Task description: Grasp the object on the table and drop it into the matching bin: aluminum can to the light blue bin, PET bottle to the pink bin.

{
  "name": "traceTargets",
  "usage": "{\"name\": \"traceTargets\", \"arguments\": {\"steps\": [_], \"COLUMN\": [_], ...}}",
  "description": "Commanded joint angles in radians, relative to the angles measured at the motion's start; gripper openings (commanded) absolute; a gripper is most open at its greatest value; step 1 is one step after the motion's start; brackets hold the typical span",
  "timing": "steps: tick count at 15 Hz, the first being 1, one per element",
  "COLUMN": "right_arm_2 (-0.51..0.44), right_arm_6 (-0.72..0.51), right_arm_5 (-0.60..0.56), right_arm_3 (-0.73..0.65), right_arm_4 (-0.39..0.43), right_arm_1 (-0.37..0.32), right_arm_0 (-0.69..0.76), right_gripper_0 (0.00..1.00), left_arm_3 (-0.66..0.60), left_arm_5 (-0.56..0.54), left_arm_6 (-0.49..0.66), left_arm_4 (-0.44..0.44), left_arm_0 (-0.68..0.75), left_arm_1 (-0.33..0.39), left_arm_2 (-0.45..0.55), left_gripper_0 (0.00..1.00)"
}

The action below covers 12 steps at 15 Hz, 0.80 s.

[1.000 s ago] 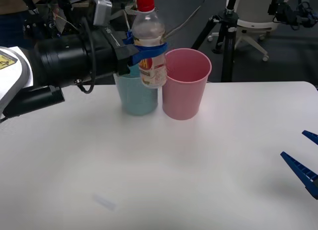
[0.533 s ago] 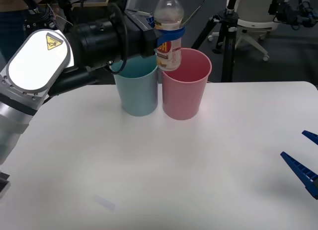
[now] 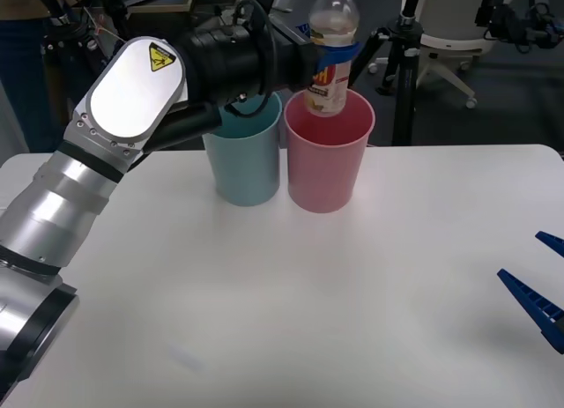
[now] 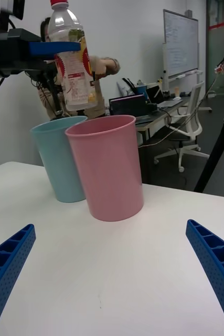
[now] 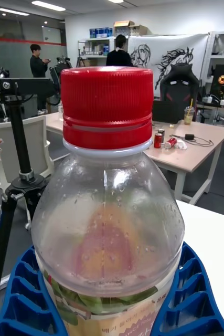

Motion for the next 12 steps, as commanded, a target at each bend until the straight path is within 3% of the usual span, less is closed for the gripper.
{"name": "traceTargets", "arguments": {"steps": [1,12], "right_arm_2": [0.000,0.000], "right_arm_6": [0.000,0.000], "right_arm_5": [0.000,0.000], "right_arm_3": [0.000,0.000], "right_arm_4": [0.000,0.000], "right_arm_1": [0.000,0.000], "right_arm_0": [0.000,0.000], "right_gripper_0": [1.00,1.00], "left_arm_3": [0.032,0.093], "left_arm_5": [0.003,0.043], "left_arm_6": [0.007,0.054], "left_arm_4": [-0.027,-0.093], "left_arm_0": [-0.023,-0.050], "left_arm_1": [-0.032,-0.078], "left_arm_2": [0.000,0.000], "left_gripper_0": [0.02,0.02]}}
